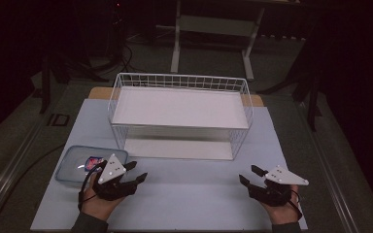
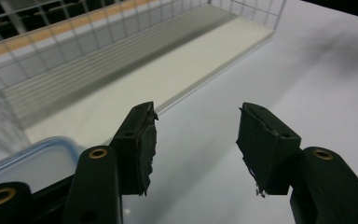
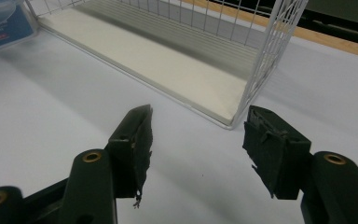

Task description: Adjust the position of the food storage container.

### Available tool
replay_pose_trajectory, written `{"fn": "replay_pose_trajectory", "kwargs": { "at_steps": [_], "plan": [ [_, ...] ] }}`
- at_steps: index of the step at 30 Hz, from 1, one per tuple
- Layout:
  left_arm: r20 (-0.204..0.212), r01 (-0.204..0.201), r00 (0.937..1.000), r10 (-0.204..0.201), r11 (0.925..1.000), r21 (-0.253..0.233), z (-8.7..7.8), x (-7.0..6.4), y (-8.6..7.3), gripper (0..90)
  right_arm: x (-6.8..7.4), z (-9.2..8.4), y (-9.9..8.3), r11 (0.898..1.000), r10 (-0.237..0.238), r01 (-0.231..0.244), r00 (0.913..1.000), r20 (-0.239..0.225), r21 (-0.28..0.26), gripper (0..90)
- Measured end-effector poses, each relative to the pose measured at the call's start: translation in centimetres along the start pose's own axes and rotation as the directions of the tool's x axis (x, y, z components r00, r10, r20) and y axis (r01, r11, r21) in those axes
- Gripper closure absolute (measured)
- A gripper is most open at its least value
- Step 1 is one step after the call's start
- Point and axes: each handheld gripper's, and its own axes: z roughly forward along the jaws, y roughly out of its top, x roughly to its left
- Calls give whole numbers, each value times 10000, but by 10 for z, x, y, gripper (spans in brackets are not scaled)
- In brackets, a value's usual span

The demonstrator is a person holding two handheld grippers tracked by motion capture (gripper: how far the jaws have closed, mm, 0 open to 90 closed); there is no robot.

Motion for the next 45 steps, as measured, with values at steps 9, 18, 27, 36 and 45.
{"fn": "replay_pose_trajectory", "kwargs": {
  "at_steps": [9,18,27,36,45],
  "plan": [
    [-721,326,9968,-332,9994,-98,-18,21,-1,531,0,0,0,10000,-53,53,10000,34,-2,407],
    [-1724,500,9837,-514,9987,-129,-47,50,0,671,-2,0,-1,10000,39,-38,9999,100,-70,407],
    [-2970,1085,9499,-972,9939,218,-72,85,-8,890,-2,1,0,10000,-1,1,10000,95,-68,408],
    [-4024,1955,9020,-1565,9790,574,-83,123,-19,894,-2,0,0,10000,42,-42,10000,90,-82,409],
    [-4549,2874,8601,-2310,9561,578,-90,149,-42,894,-3,0,0,9999,82,-82,9999,59,-106,410]
  ]
}}
